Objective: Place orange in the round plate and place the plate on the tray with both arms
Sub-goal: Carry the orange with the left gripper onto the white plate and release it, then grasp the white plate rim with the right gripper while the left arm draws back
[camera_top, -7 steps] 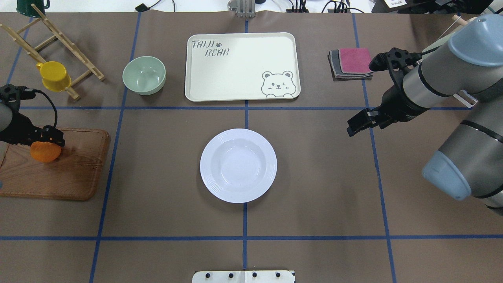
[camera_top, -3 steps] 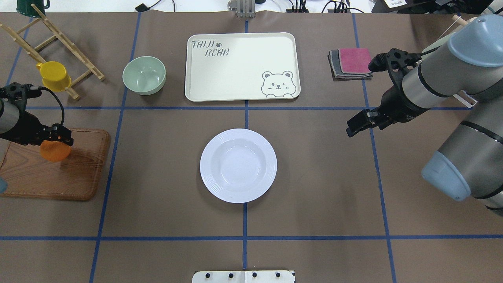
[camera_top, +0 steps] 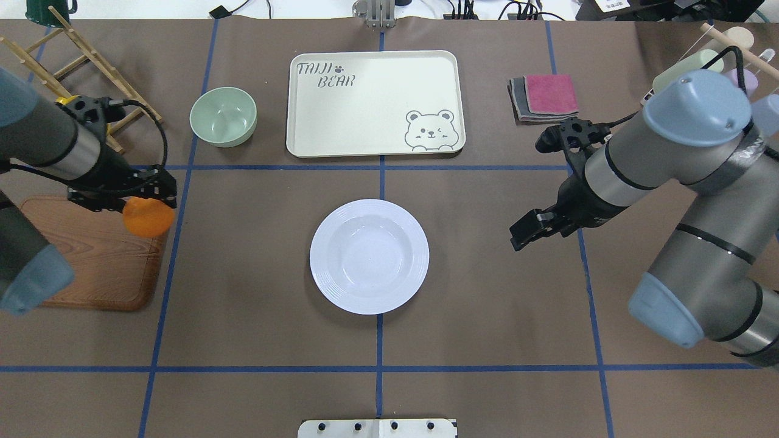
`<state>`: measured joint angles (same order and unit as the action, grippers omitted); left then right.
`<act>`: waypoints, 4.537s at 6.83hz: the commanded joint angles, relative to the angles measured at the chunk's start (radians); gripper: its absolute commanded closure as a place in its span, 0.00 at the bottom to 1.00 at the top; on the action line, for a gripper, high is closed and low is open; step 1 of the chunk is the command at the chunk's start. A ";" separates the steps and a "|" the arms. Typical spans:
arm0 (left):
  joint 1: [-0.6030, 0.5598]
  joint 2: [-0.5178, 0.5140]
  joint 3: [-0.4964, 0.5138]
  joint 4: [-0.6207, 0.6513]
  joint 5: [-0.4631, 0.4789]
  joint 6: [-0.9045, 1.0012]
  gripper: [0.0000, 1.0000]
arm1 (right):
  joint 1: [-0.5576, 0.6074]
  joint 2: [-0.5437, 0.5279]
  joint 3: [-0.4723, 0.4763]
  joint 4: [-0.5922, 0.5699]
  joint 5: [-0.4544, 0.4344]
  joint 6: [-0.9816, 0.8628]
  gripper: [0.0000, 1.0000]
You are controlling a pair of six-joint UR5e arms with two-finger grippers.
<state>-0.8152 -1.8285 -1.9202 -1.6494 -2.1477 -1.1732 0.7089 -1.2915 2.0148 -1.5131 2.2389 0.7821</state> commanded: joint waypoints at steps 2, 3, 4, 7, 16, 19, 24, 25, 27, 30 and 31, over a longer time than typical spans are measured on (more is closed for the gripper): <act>0.184 -0.356 0.056 0.250 0.104 -0.245 0.34 | -0.108 0.050 -0.010 0.017 -0.028 0.085 0.00; 0.229 -0.426 0.099 0.249 0.162 -0.291 0.34 | -0.111 0.047 -0.034 0.069 -0.028 0.091 0.00; 0.257 -0.518 0.190 0.247 0.170 -0.319 0.34 | -0.111 0.046 -0.059 0.112 -0.027 0.101 0.00; 0.300 -0.546 0.308 0.125 0.221 -0.319 0.30 | -0.114 0.050 -0.077 0.120 -0.025 0.100 0.00; 0.084 -0.189 -0.121 0.261 0.135 0.105 0.01 | -0.104 0.104 -0.255 0.497 -0.103 0.548 0.03; 0.056 -0.123 -0.151 0.253 0.137 0.179 0.01 | -0.172 0.112 -0.531 1.026 -0.177 0.756 0.04; 0.056 -0.124 -0.149 0.255 0.138 0.179 0.01 | -0.172 0.100 -0.521 1.113 -0.182 0.786 0.28; 0.056 -0.124 -0.149 0.255 0.138 0.178 0.01 | -0.199 0.103 -0.525 1.113 -0.214 0.784 0.24; 0.056 -0.124 -0.149 0.255 0.137 0.178 0.01 | -0.230 0.110 -0.531 1.113 -0.242 0.783 0.24; 0.056 -0.124 -0.149 0.255 0.137 0.178 0.01 | -0.238 0.113 -0.531 1.113 -0.268 0.781 0.35; 0.056 -0.124 -0.149 0.255 0.135 0.178 0.01 | -0.238 0.115 -0.531 1.113 -0.269 0.781 0.38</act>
<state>-0.7593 -1.9528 -2.0694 -1.3944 -2.0114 -0.9955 0.4719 -1.1781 1.4827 -0.4004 1.9741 1.5632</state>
